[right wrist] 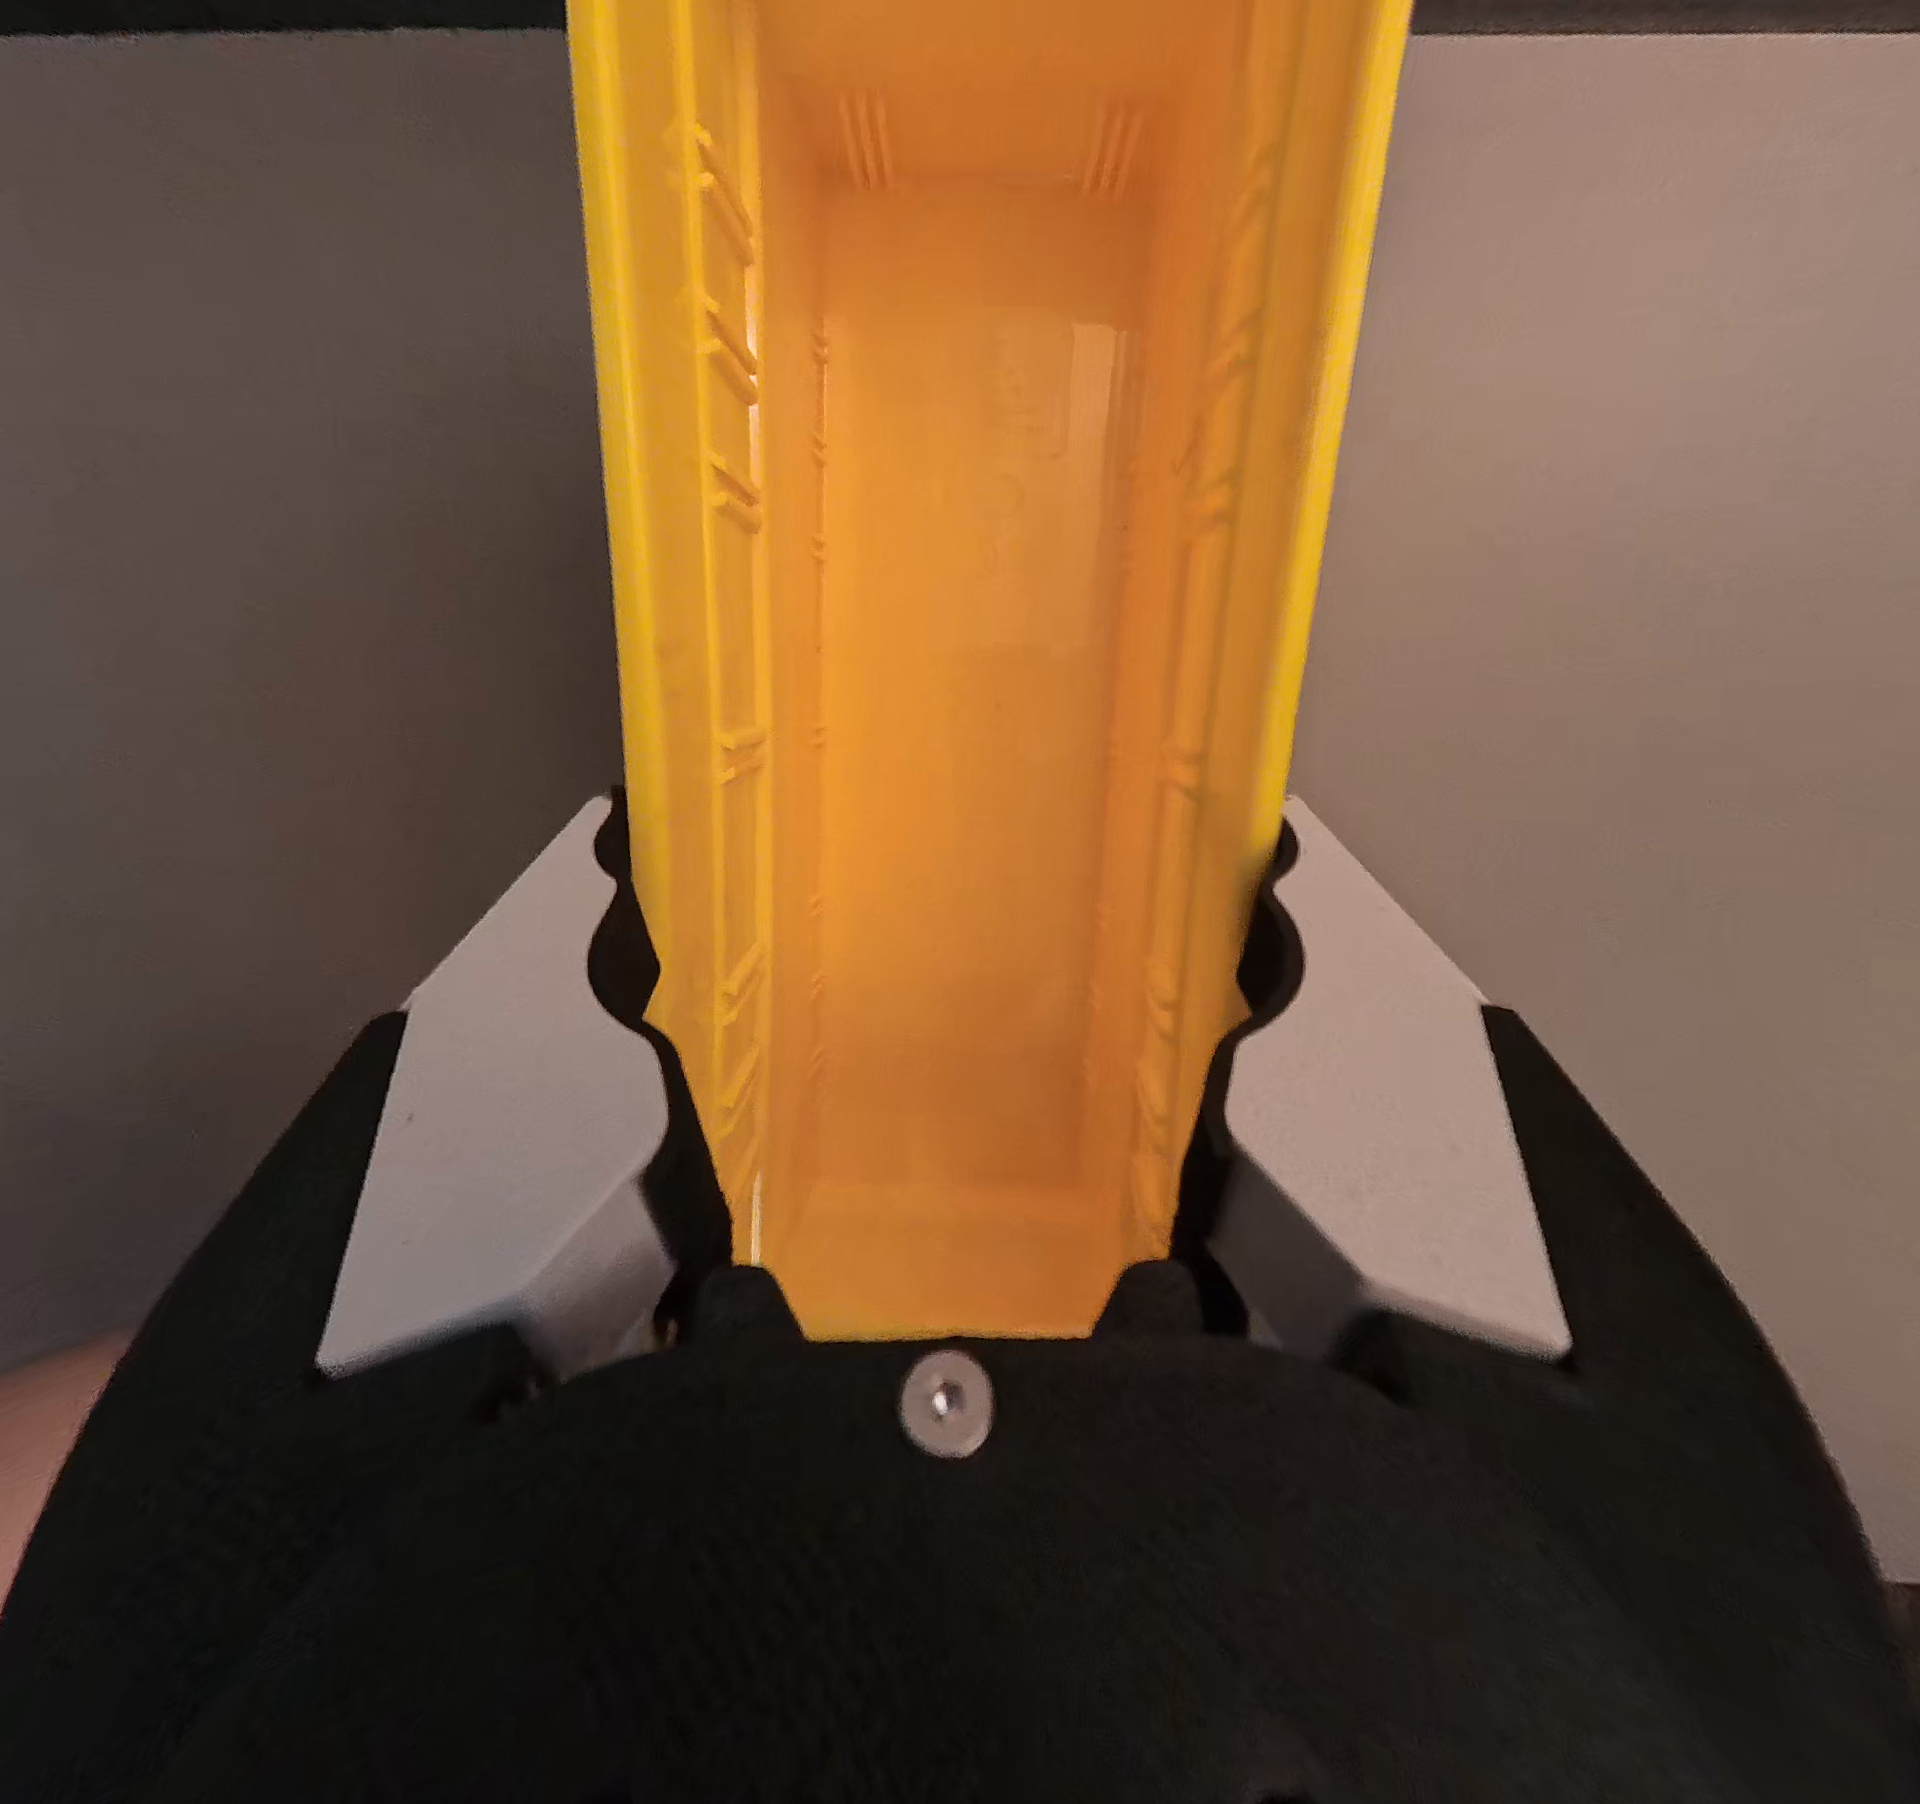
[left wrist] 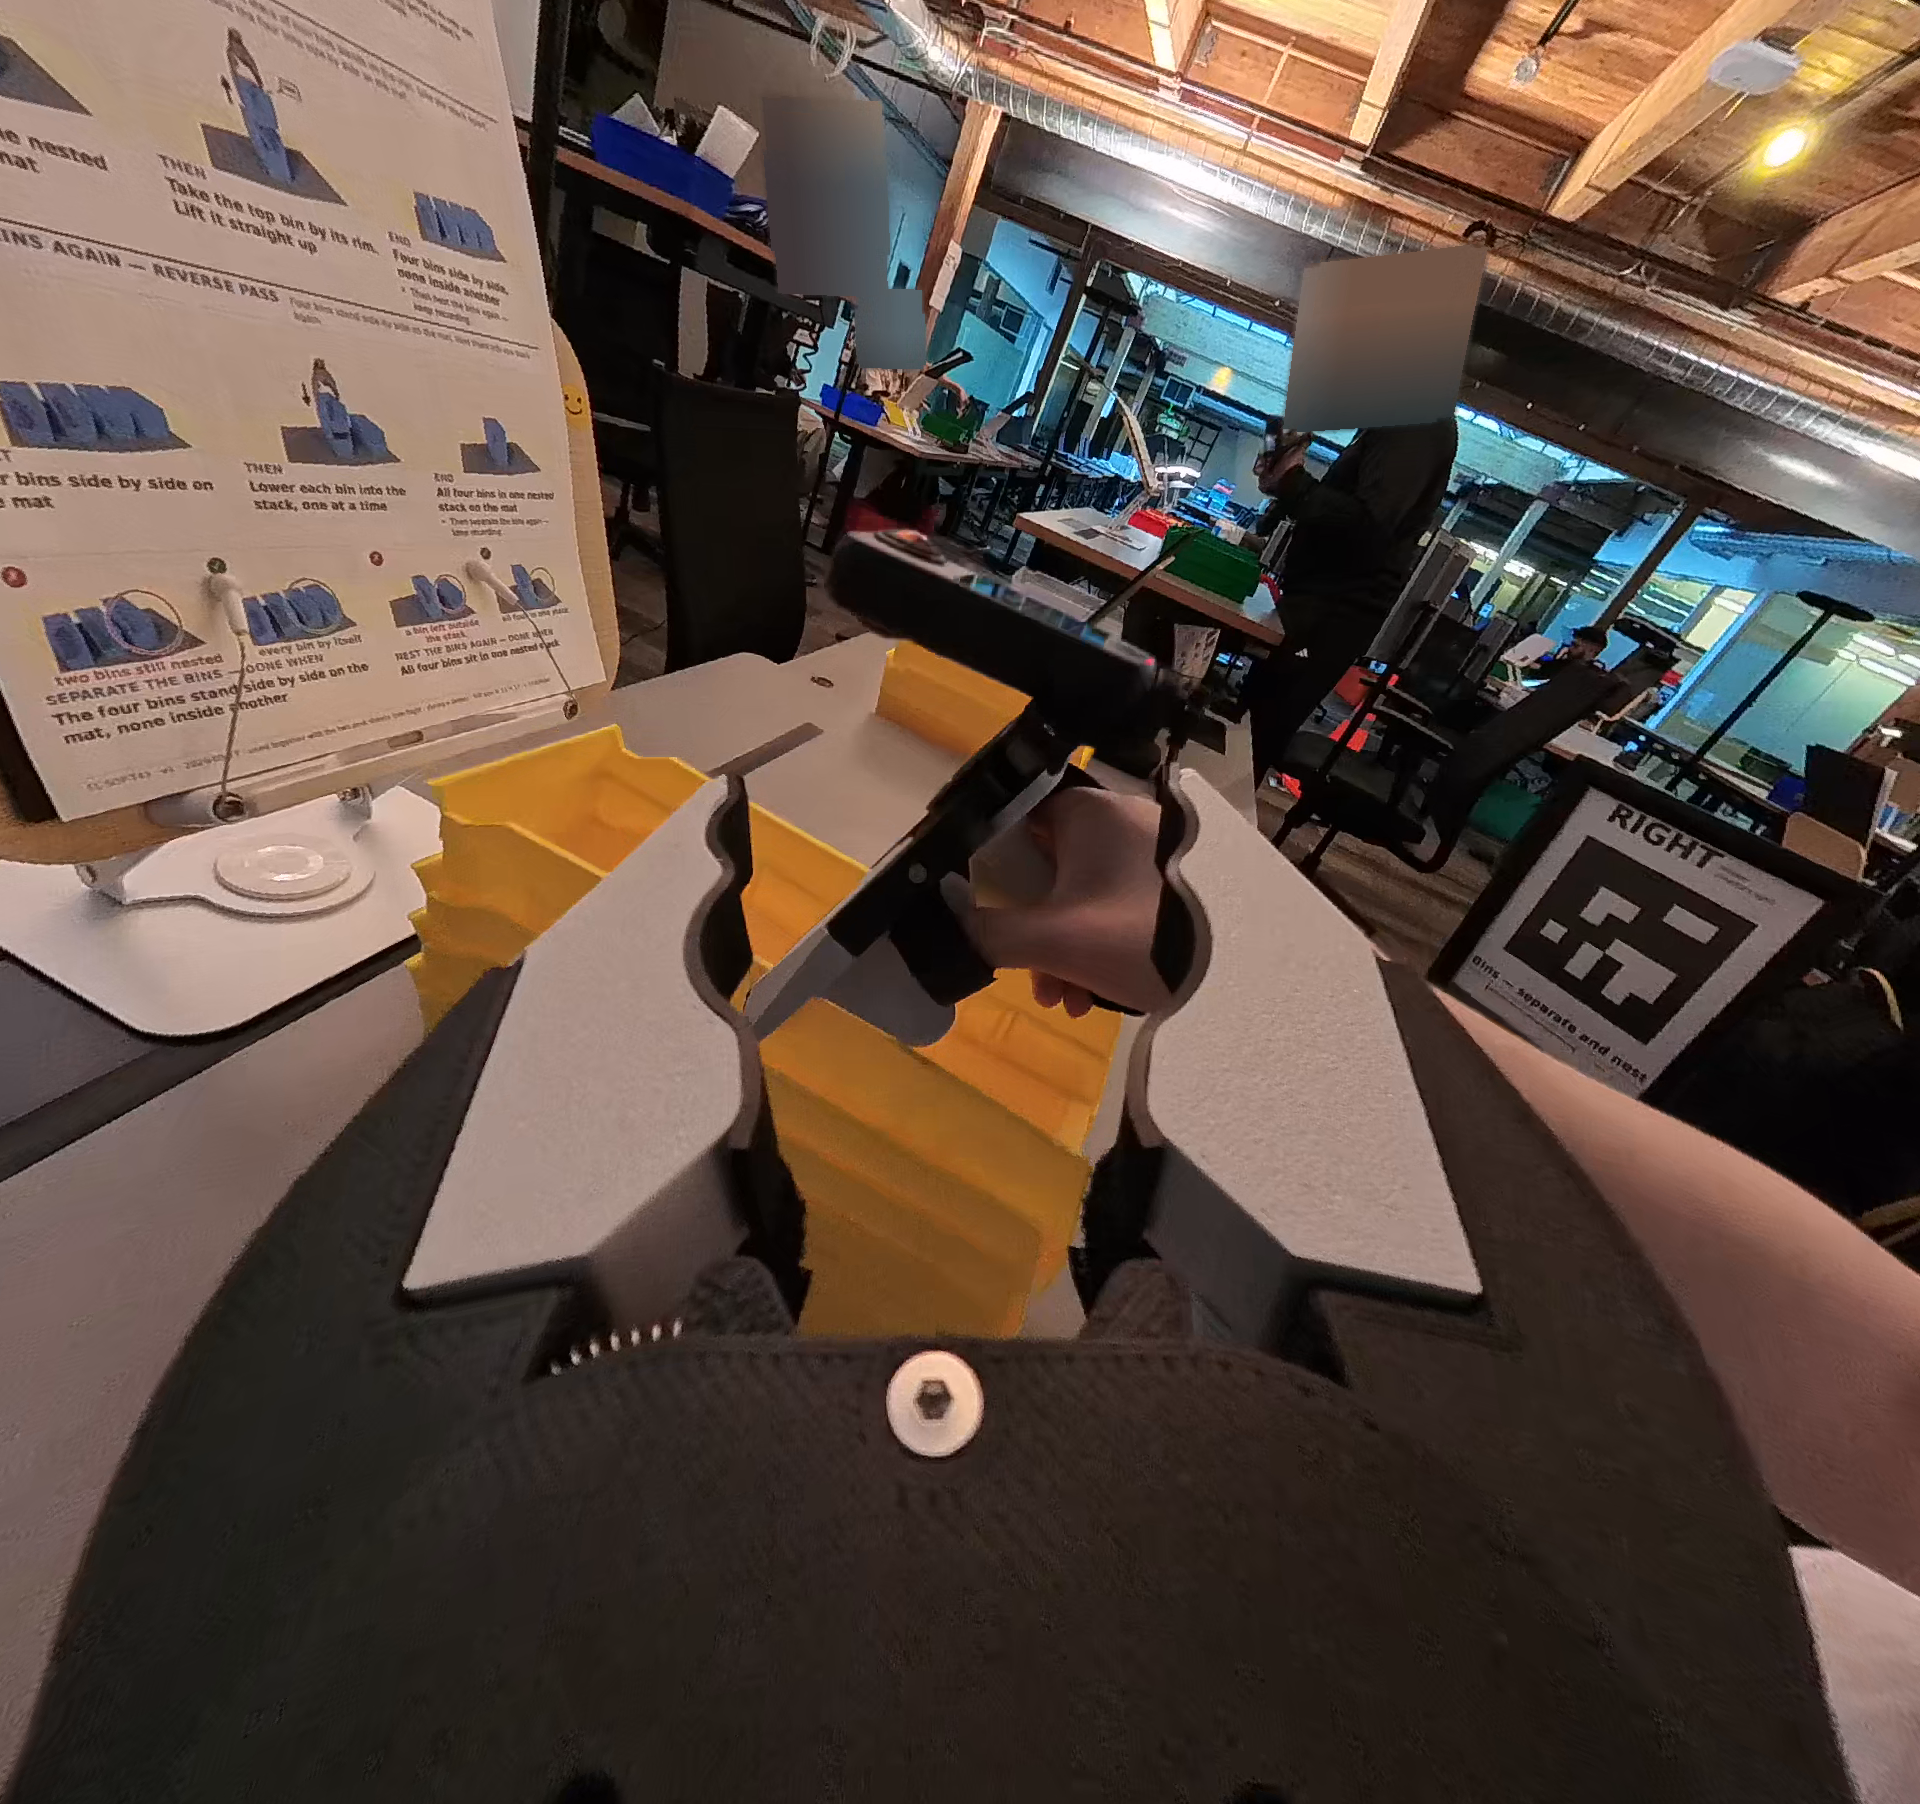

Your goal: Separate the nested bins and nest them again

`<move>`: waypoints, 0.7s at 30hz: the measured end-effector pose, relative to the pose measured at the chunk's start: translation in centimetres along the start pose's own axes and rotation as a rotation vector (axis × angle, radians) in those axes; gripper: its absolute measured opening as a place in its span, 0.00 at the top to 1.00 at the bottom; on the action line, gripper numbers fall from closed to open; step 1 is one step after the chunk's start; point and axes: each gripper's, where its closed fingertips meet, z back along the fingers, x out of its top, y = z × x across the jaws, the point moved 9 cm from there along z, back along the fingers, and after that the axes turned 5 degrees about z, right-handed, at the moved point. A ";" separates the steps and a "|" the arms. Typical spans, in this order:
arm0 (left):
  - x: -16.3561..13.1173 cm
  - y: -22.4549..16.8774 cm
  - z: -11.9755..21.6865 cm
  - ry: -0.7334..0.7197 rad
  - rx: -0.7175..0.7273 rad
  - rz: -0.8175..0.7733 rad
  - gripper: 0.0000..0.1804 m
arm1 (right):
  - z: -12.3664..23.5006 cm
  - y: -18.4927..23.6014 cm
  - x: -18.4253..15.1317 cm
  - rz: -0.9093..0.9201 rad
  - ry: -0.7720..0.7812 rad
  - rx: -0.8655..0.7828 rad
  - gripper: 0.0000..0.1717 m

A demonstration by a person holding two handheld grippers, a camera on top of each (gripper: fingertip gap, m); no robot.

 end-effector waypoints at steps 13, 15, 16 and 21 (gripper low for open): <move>-0.2 0.1 -0.2 0.013 0.011 0.000 0.55 | 5.2 -0.5 -0.1 0.219 -0.330 0.062 0.26; -0.3 0.5 -0.2 0.019 0.020 0.006 0.54 | 9.6 -1.4 -0.7 0.321 -0.605 0.081 0.27; -0.3 0.7 -0.3 0.027 0.026 0.010 0.53 | 11.6 -2.2 -1.4 0.362 -0.745 0.085 0.27; -1.3 1.9 -1.6 0.101 0.014 0.041 0.45 | 14.3 -8.3 -7.9 0.483 -1.257 0.315 0.27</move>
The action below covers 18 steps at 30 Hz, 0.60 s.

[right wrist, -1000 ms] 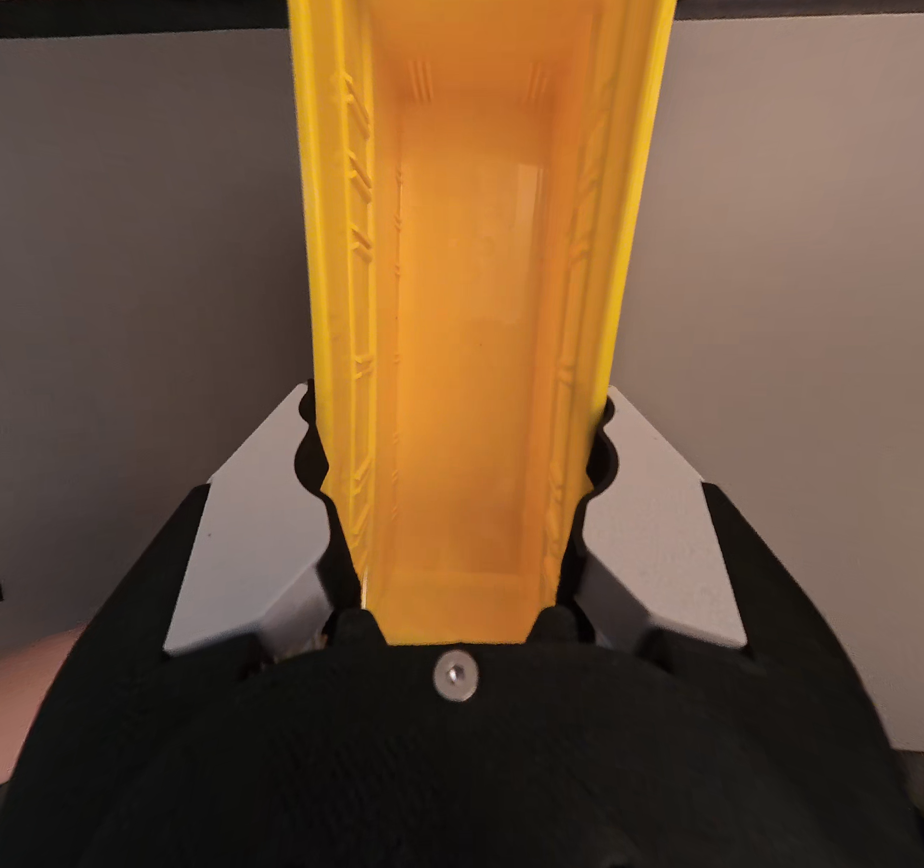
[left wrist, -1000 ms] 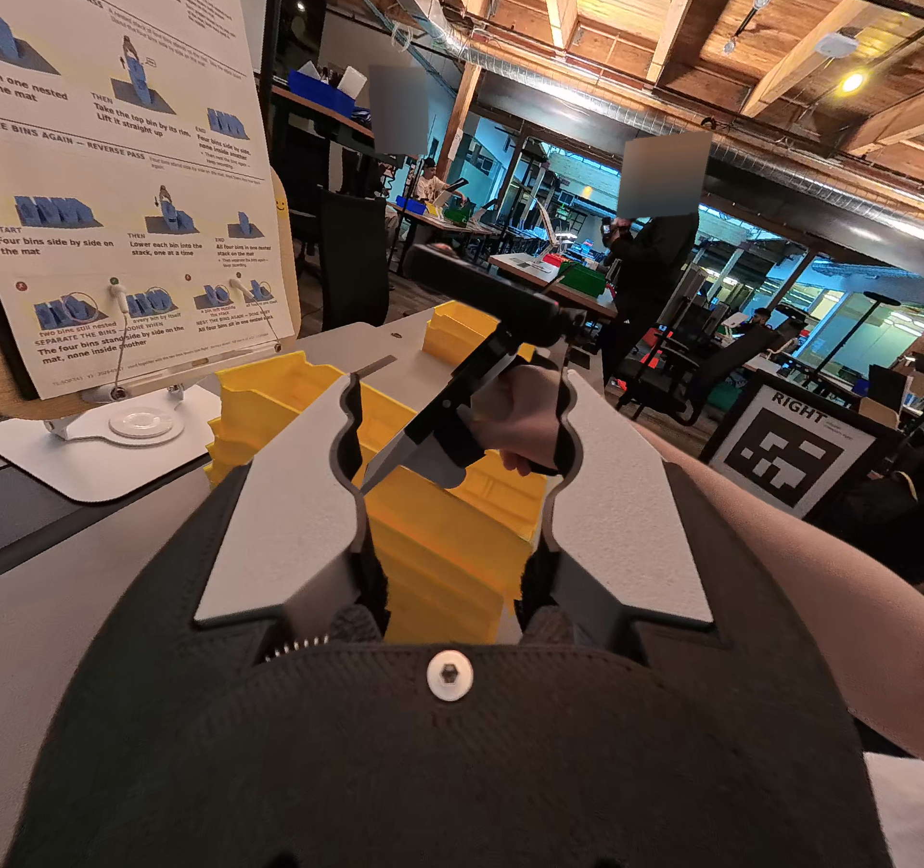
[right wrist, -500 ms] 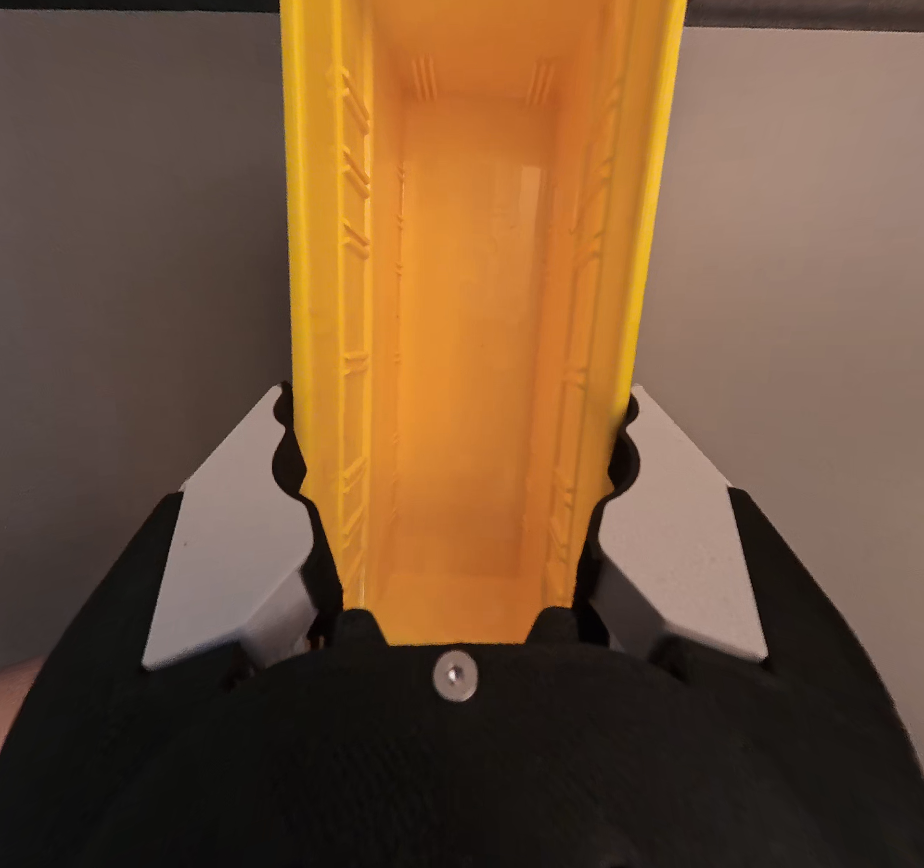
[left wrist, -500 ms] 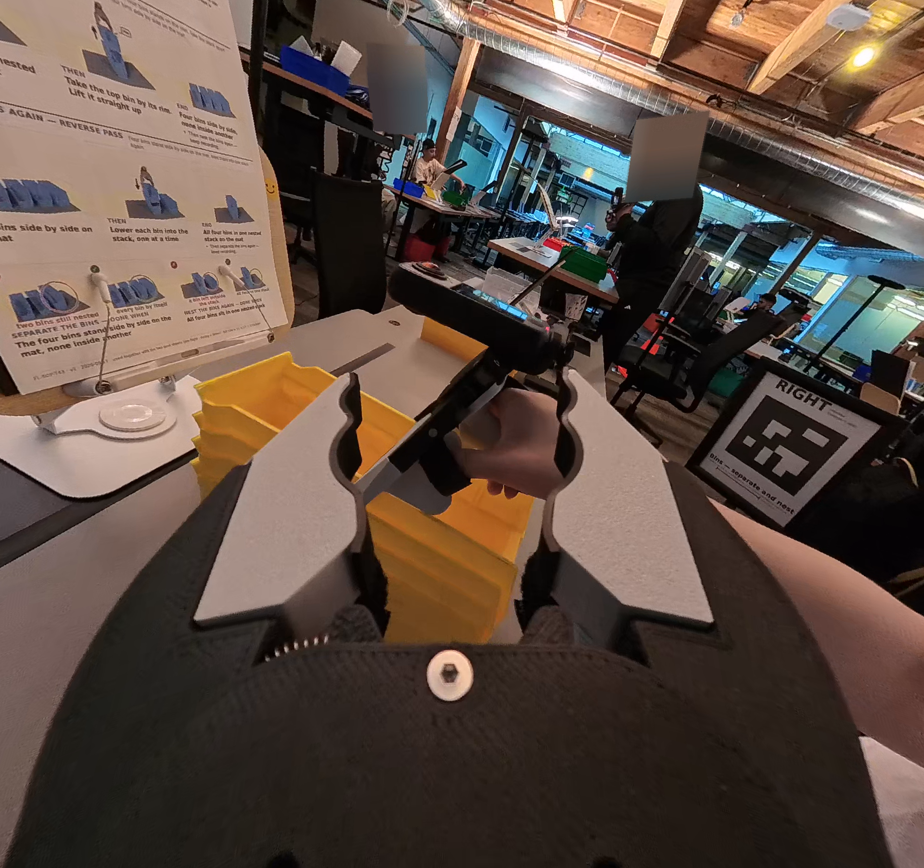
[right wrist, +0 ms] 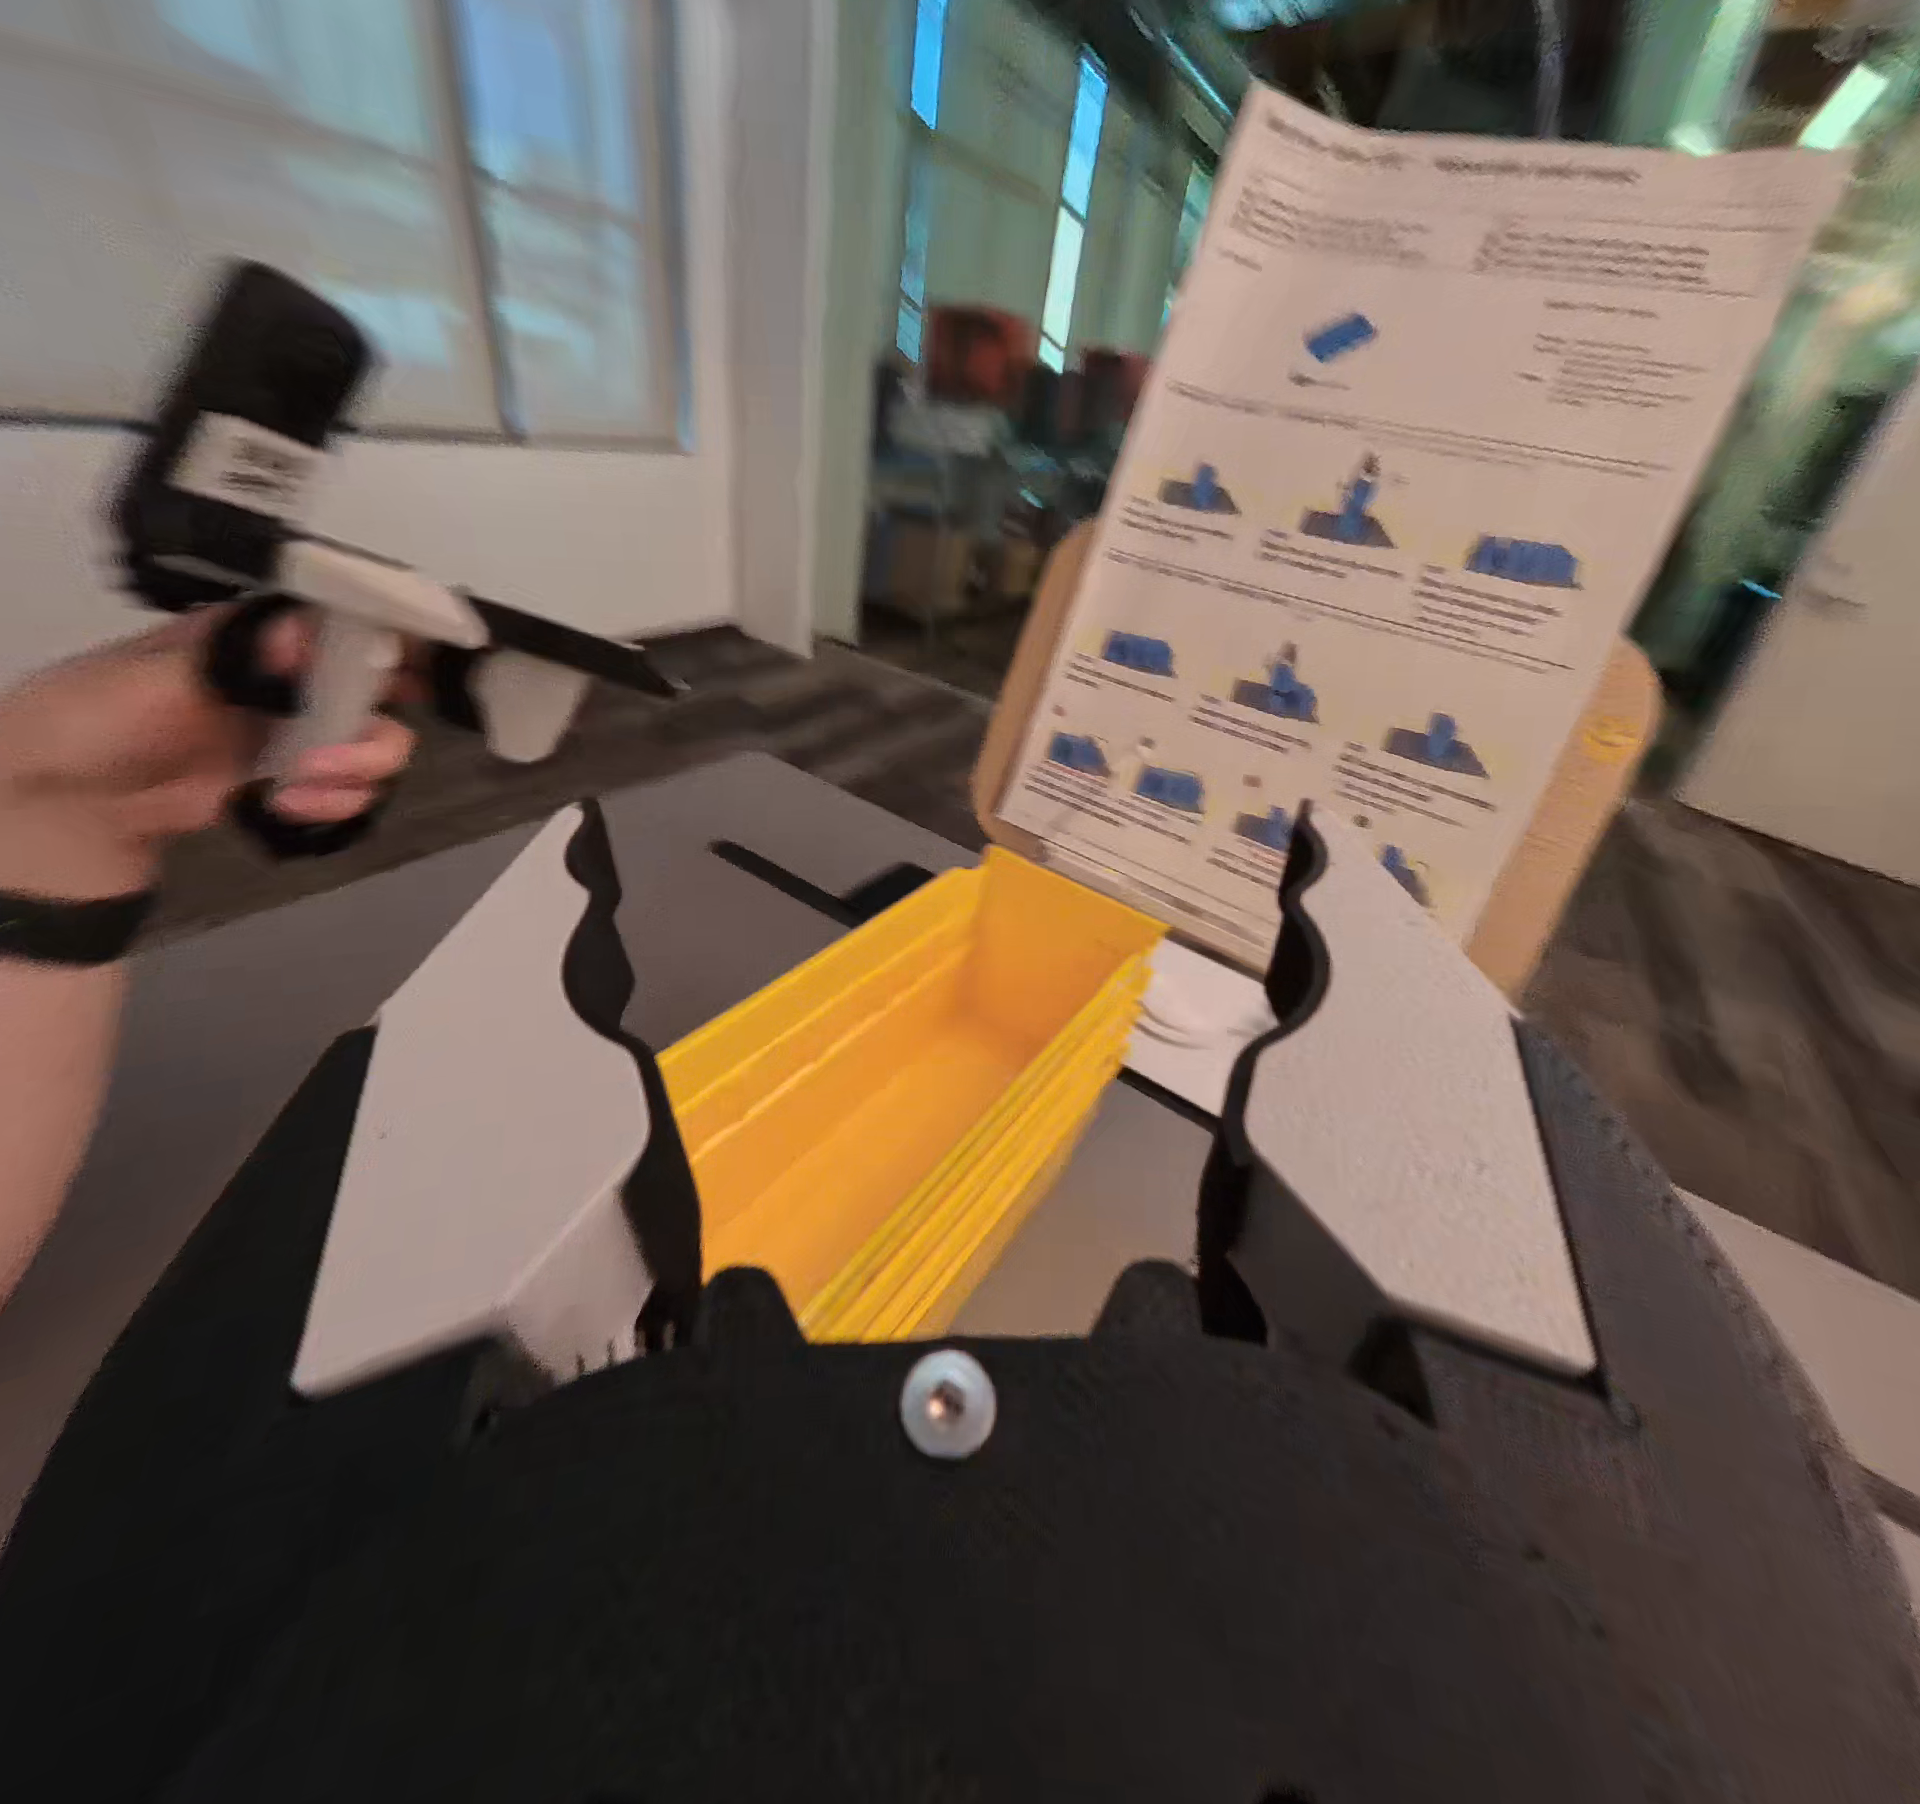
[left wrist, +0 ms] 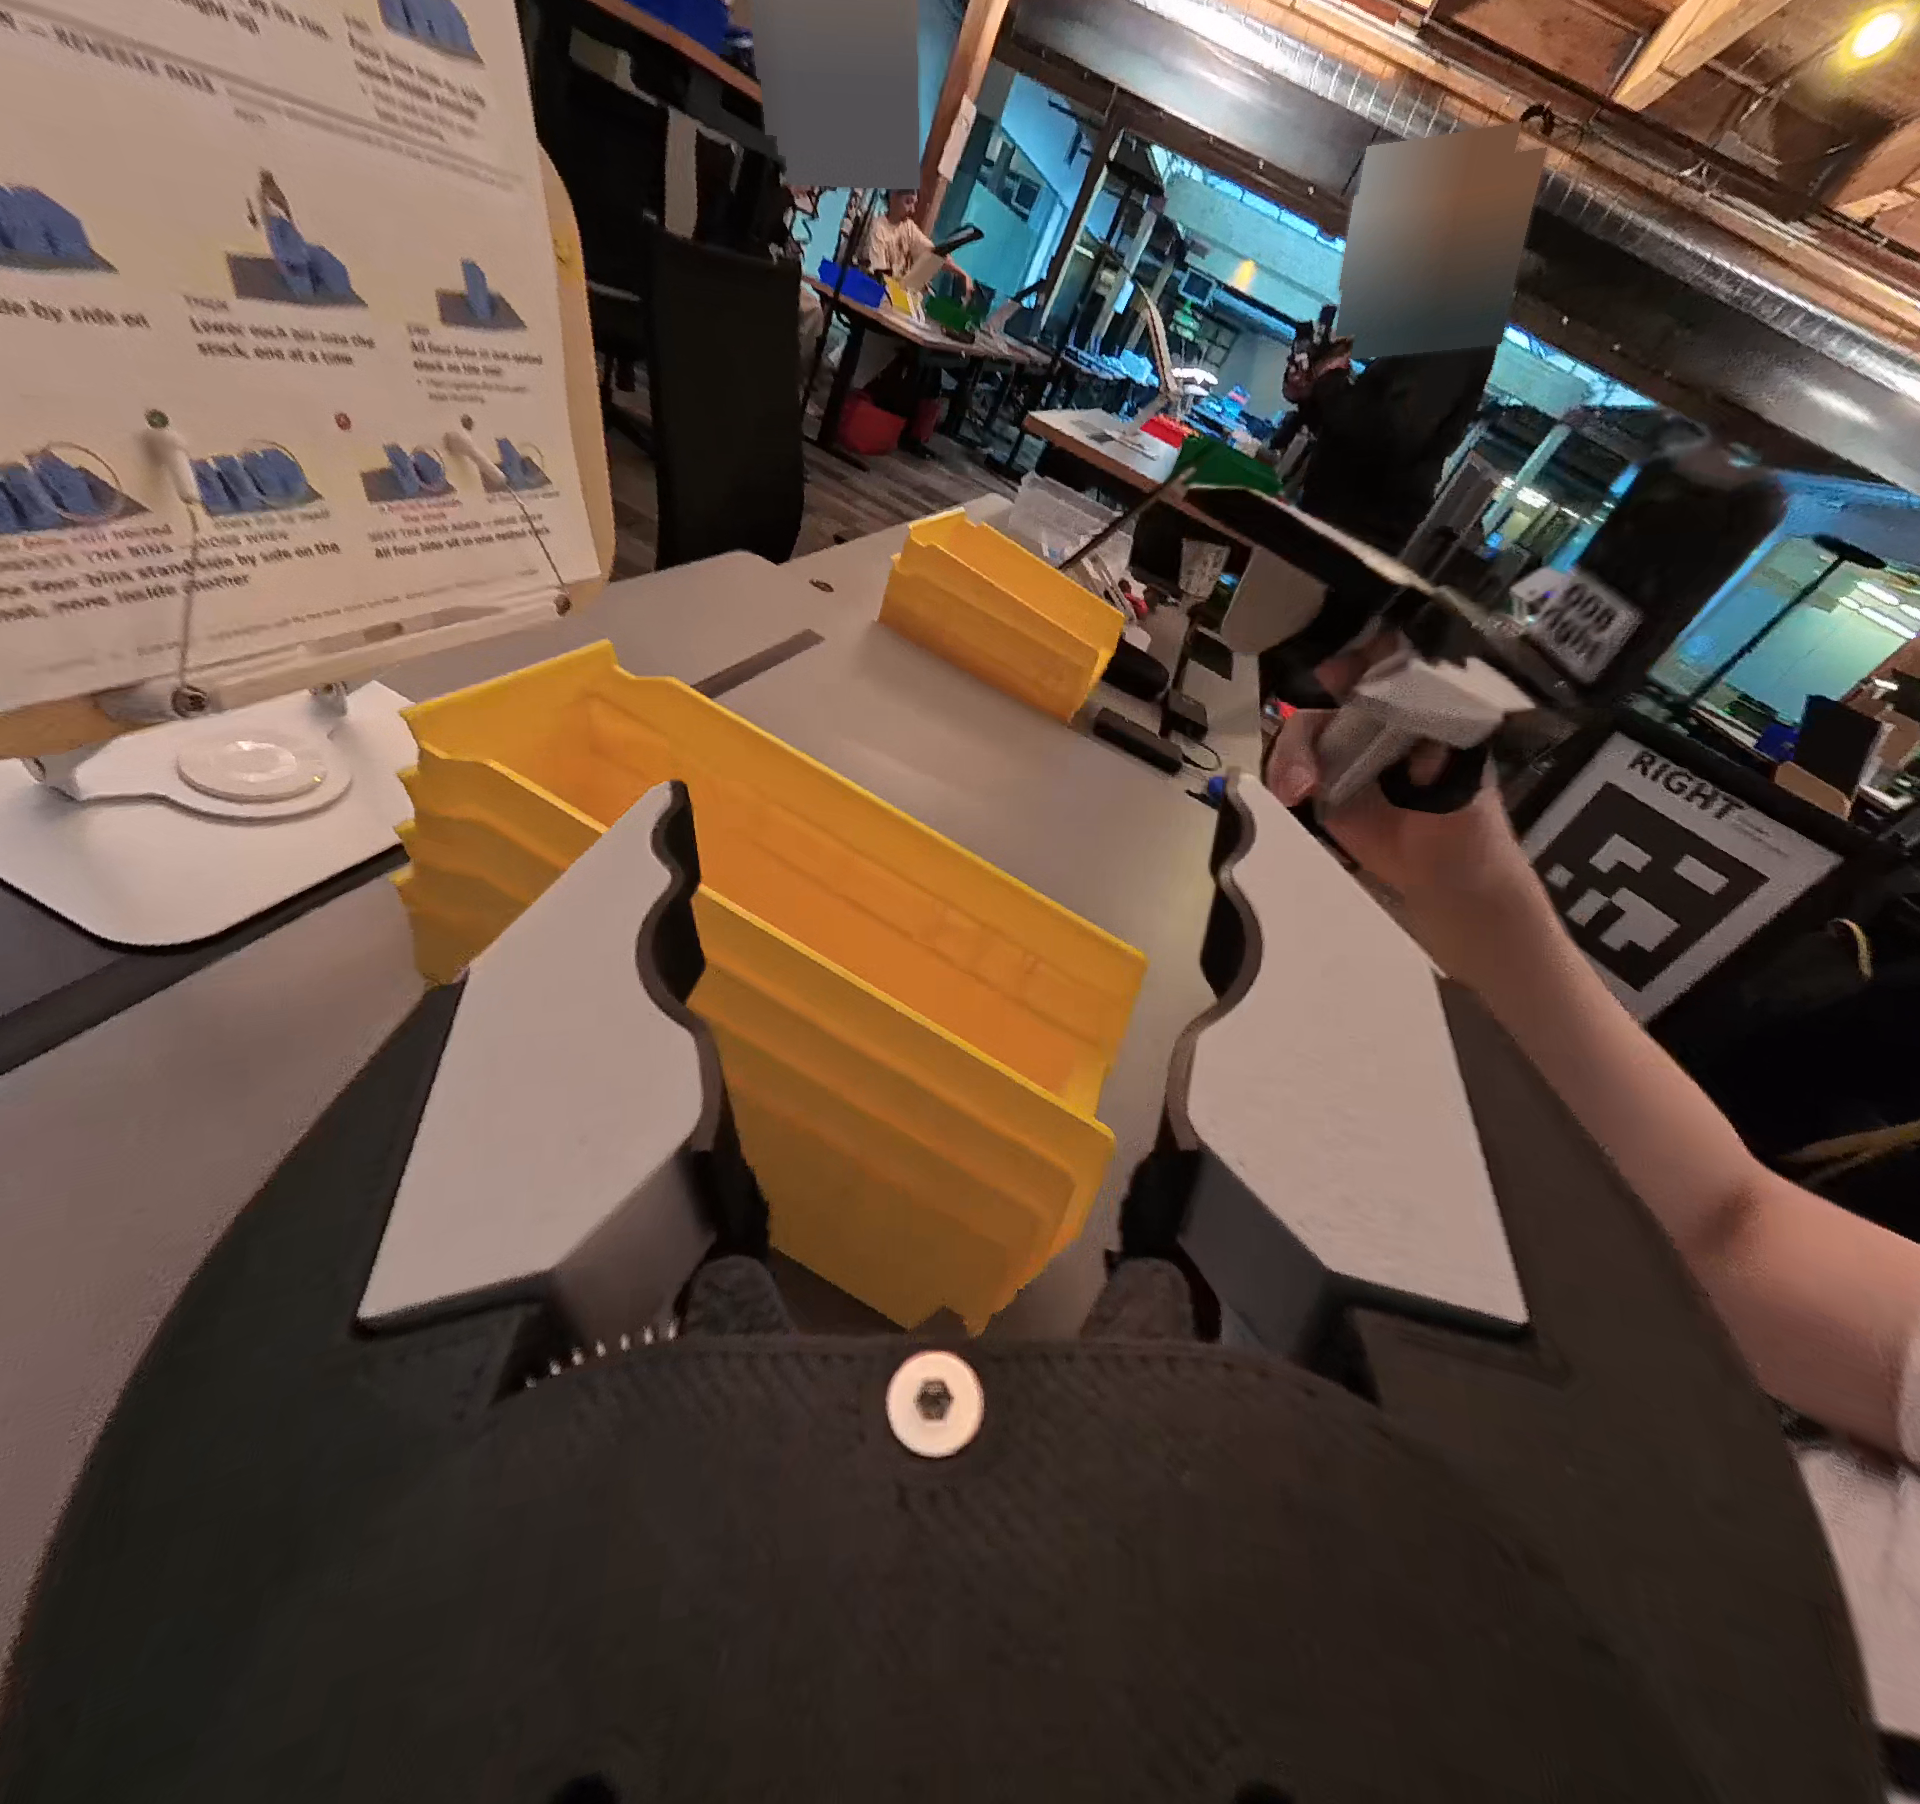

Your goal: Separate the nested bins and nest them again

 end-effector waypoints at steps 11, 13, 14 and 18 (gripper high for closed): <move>-2.4 -3.2 -2.3 0.031 -0.012 -0.028 0.44 | 5.4 -5.7 -12.5 -0.379 -0.041 0.237 0.34; -3.5 -3.6 -2.7 0.081 -0.008 -0.046 0.40 | 4.4 -6.5 -13.6 -0.356 0.039 0.306 0.35; -4.1 -3.6 -2.9 0.103 0.002 -0.043 0.38 | 3.9 -6.8 -14.1 -0.314 0.084 0.333 0.36; -6.3 -3.5 -3.4 0.113 0.095 0.032 0.38 | 1.8 -9.0 -15.4 -0.085 0.269 0.316 0.36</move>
